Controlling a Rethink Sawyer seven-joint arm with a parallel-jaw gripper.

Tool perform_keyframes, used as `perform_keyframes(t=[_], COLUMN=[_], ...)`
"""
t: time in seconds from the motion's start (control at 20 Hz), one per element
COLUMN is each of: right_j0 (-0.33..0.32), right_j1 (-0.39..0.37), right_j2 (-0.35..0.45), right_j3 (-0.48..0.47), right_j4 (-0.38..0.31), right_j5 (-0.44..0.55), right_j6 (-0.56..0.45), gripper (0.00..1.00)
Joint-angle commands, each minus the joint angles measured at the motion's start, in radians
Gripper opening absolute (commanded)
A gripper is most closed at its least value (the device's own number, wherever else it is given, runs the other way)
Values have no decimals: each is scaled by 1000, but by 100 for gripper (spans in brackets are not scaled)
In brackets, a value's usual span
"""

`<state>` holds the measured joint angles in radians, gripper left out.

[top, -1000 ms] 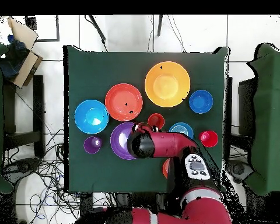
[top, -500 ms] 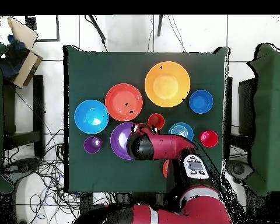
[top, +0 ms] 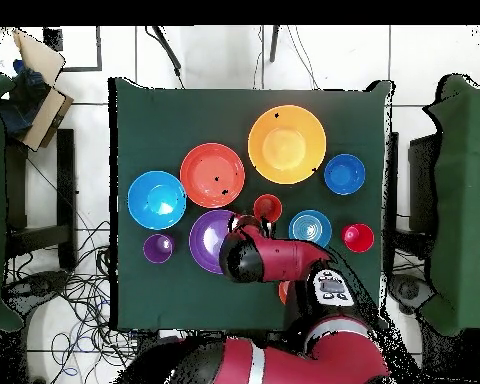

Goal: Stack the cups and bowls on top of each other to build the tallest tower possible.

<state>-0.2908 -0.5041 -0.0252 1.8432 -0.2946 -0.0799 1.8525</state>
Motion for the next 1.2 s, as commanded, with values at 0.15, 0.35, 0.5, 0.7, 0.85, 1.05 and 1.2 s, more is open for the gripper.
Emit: perform_keyframes(t=[0.15, 0.35, 0.5, 0.7, 0.85, 1.05, 1.2], right_j0=[61, 71, 68, 50, 51, 28, 10], right_j1=[36, 48, 42, 45, 57, 61, 57], right_j2=[-30, -42, -34, -2, -3, 20, 39], right_j3=[55, 63, 73, 89, 91, 90, 82], right_j4=[15, 30, 39, 42, 40, 13, -4], right_j5=[-67, -91, -75, -79, -121, -147, -142], right_j6=[168, 180, 181, 189, 199, 187, 170], gripper=[100, 100, 100, 100, 100, 100, 100])
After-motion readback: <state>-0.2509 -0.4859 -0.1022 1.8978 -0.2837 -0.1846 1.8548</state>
